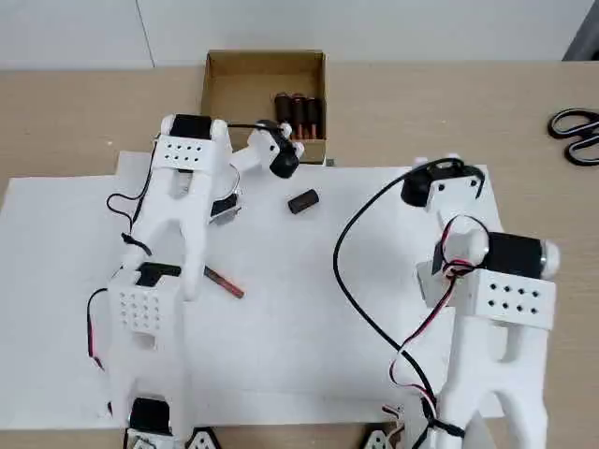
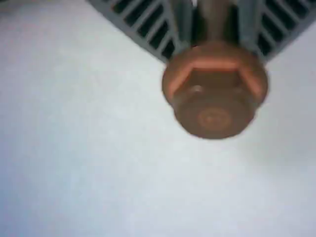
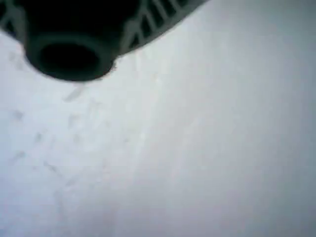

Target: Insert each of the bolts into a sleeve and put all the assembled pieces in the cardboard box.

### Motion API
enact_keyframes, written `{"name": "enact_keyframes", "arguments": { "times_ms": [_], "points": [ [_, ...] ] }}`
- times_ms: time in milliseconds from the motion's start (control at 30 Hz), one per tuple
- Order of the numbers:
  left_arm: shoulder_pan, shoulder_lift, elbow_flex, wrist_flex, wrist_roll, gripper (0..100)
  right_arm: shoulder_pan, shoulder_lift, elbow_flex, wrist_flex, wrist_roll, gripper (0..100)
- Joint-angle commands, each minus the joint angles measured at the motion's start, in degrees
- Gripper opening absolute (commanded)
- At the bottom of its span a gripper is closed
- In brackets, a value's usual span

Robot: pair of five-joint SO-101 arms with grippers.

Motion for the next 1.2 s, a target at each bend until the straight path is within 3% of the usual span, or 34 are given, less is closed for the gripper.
{"name": "enact_keyframes", "arguments": {
  "times_ms": [0, 233, 400, 600, 833, 1067, 1167],
  "points": [
    [2.37, -13.10, 3.65, 1.14, 3.60, 0, 0.04, -1.80, -8.00, 3.74, 2.46, 0.4],
    [12.22, -39.65, 25.36, 1.14, 14.24, 0, 0.04, -4.00, -9.32, 4.79, 3.52, 0.4],
    [17.76, -56.79, 36.09, 0.79, 27.52, 1, -0.04, -15.96, -7.30, 4.79, 7.47, 0.5],
    [18.20, -67.25, 43.30, 1.14, 40.53, 1, 0.13, -32.22, 6.68, 4.44, 10.11, 0.7],
    [18.20, -77.98, 52.26, -0.62, 47.47, 1, 0.04, -47.08, 15.30, 2.15, 10.02, 0.6],
    [18.20, -93.19, 57.36, -7.74, 59.69, 1, 0.13, -57.54, 22.42, -1.80, 5.45, 0.4],
    [18.20, -100.84, 62.55, -12.48, 64.70, 1, 0.04, -62.64, 25.14, -6.73, -1.67, 0.4]
  ]
}}
